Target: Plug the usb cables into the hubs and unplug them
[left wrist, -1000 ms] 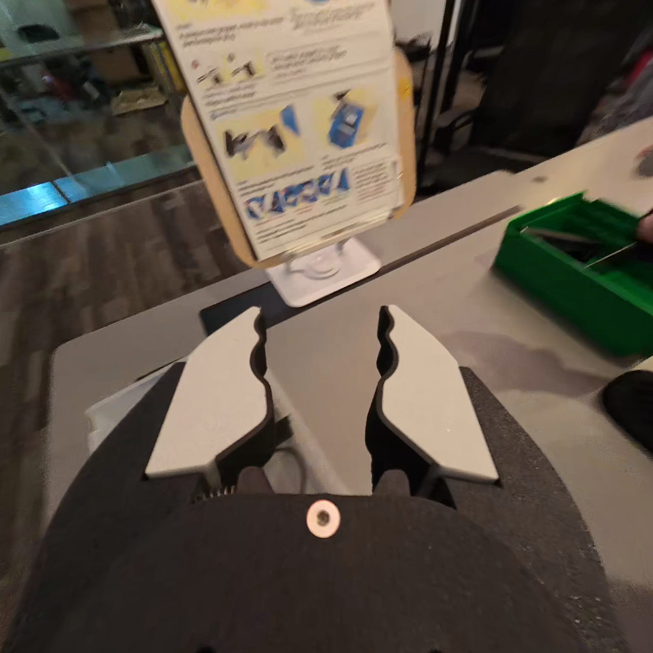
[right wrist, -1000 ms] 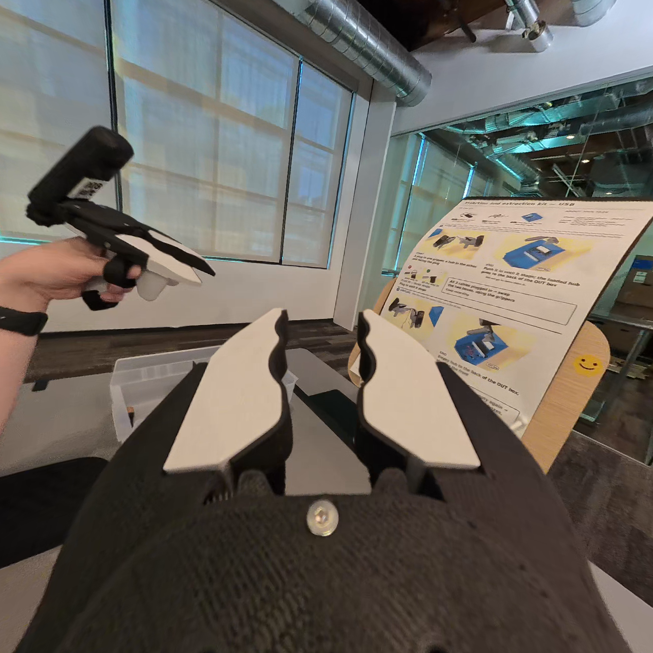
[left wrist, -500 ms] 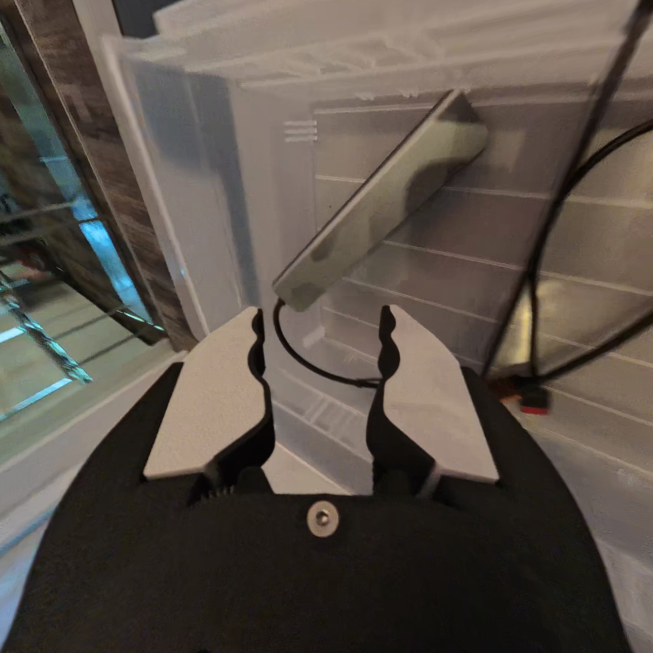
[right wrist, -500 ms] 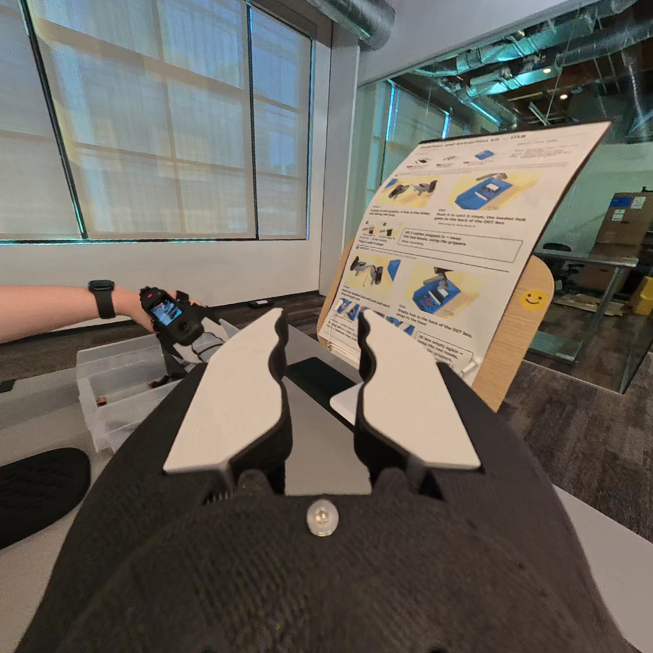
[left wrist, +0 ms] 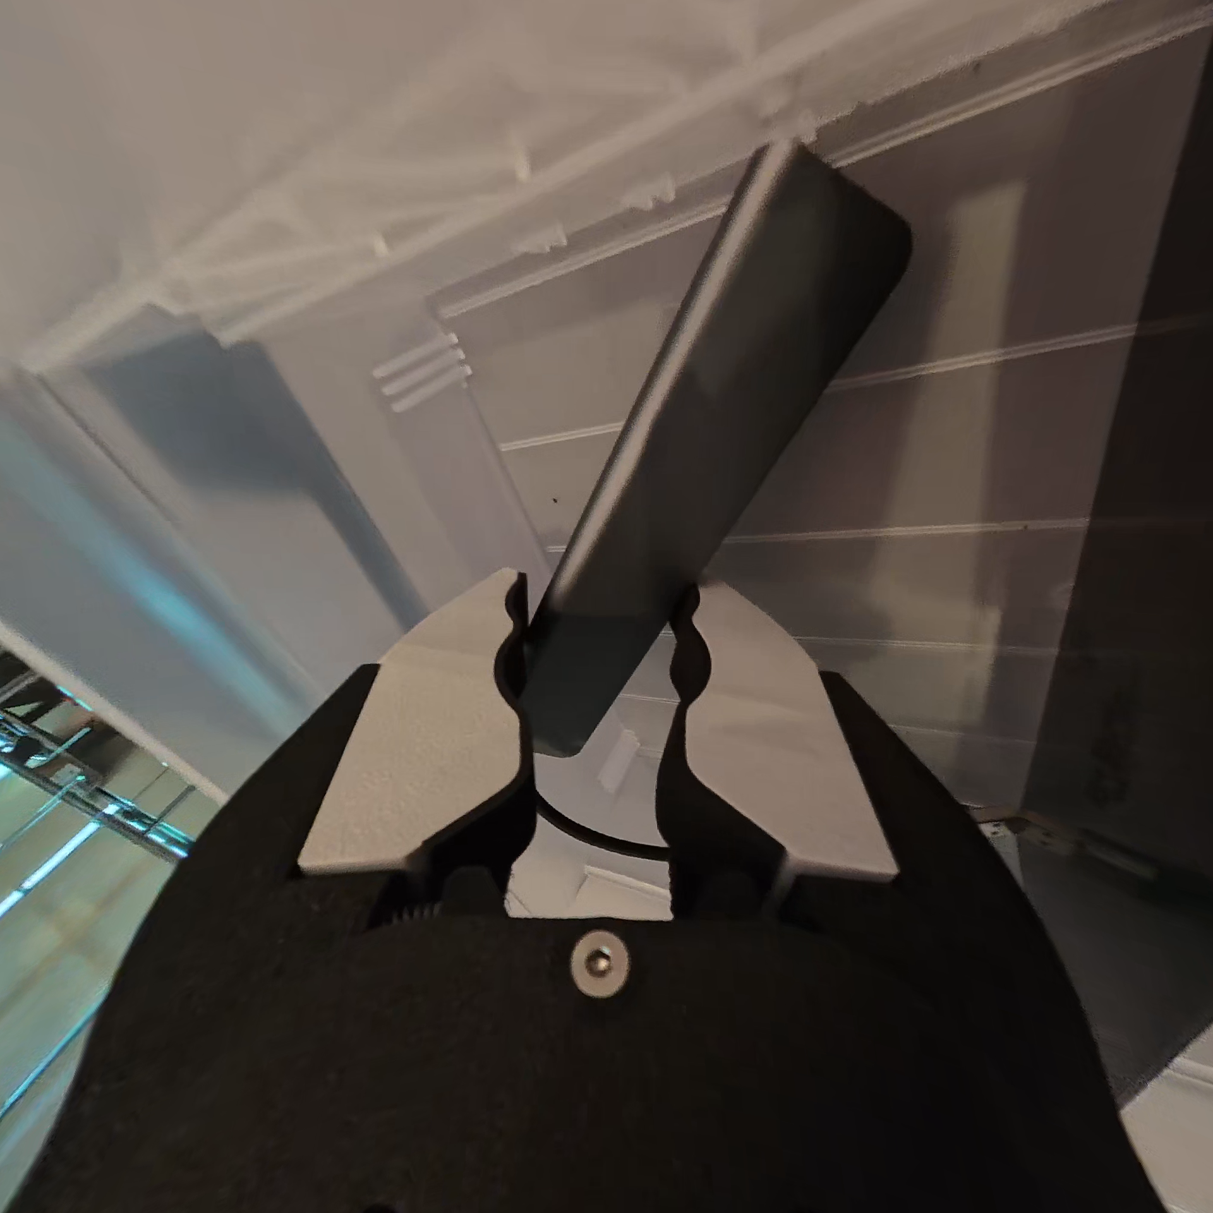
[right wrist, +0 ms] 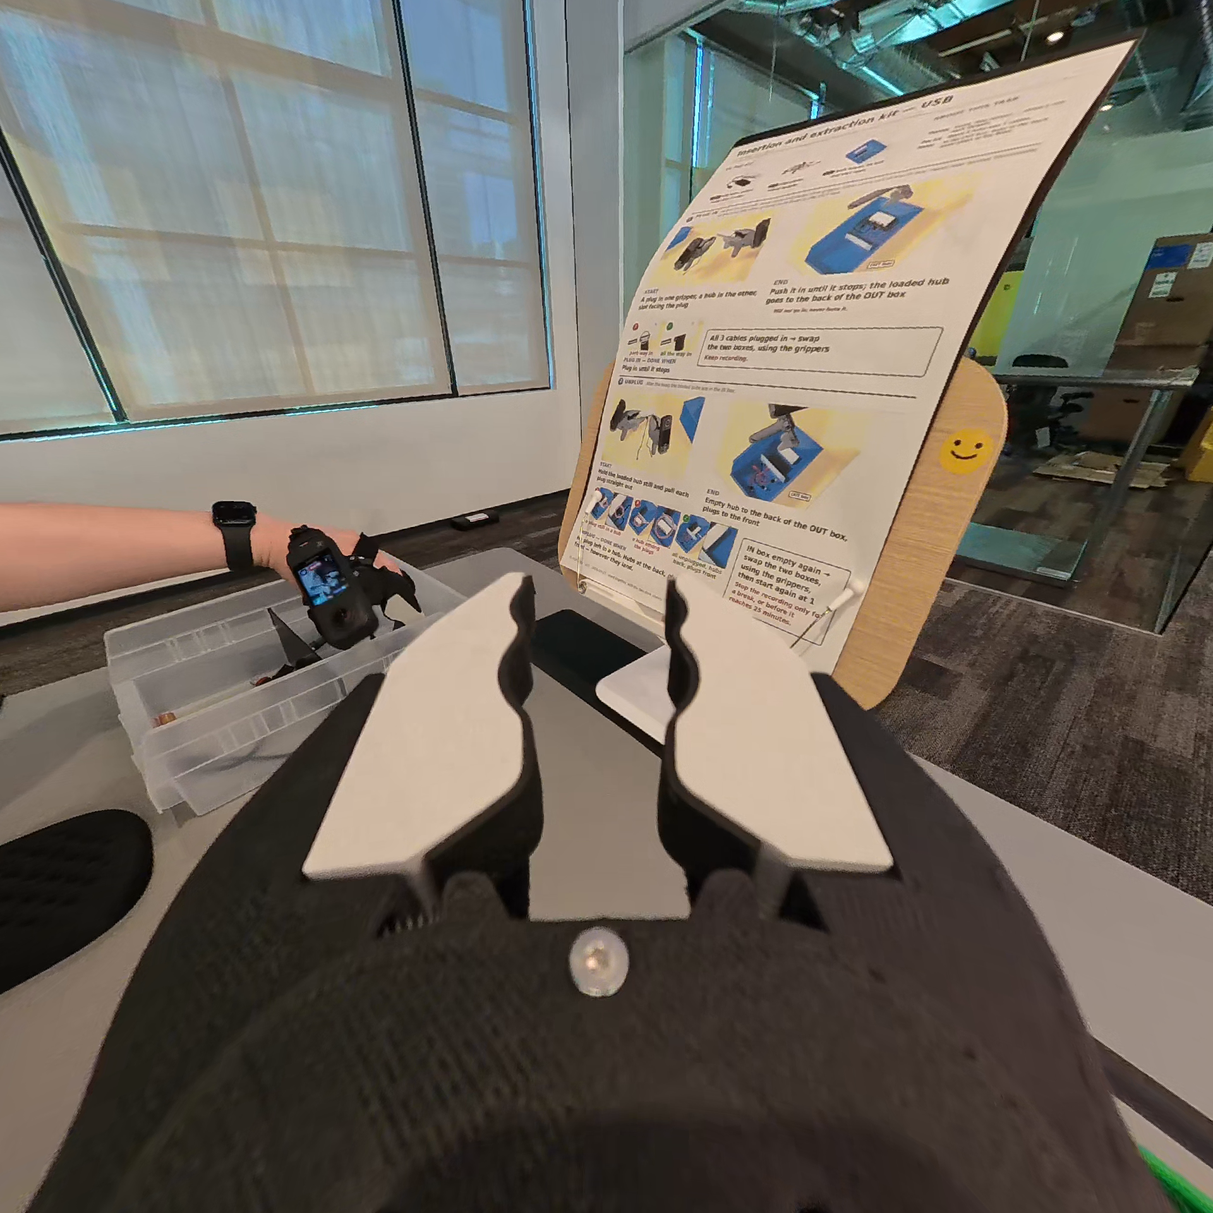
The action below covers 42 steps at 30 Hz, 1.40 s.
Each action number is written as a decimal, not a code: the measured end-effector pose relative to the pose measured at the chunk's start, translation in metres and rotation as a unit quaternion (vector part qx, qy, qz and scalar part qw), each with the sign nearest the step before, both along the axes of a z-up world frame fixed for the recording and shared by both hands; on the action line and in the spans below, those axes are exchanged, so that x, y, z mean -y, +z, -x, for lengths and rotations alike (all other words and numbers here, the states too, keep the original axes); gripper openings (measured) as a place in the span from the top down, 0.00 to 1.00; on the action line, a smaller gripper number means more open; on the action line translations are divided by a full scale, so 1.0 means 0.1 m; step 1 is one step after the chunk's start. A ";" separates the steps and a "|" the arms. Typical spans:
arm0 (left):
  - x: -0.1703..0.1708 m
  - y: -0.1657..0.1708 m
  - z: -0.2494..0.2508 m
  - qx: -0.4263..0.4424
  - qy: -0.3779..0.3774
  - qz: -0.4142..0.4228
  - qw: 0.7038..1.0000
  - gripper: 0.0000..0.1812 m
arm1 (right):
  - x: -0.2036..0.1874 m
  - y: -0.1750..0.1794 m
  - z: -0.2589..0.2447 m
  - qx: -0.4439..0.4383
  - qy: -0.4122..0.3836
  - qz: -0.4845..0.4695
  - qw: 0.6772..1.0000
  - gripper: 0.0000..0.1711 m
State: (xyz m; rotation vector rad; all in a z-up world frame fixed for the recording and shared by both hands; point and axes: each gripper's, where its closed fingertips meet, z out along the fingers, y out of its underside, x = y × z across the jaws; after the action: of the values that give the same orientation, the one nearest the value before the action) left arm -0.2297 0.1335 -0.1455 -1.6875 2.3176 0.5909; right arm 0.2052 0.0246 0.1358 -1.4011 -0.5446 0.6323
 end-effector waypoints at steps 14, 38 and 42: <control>-0.03 0.30 0.02 -0.021 -0.021 -0.099 0.995 0.80 | 0.05 0.05 -0.04 -0.007 0.006 0.001 1.000 0.77; 0.96 3.06 -1.78 0.359 0.160 -0.046 0.919 0.83 | 0.58 0.62 -0.53 -0.111 0.042 -0.050 0.992 0.78; 1.36 2.32 -2.54 0.360 0.181 0.121 0.907 0.83 | 0.65 0.64 -0.62 -0.120 0.053 -0.036 0.991 0.78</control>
State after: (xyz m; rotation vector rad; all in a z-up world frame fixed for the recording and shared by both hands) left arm 0.0241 -0.0026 0.0867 -2.0109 1.6020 -0.2687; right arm 0.2669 -0.0408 0.1995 -1.2139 -0.4467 0.8460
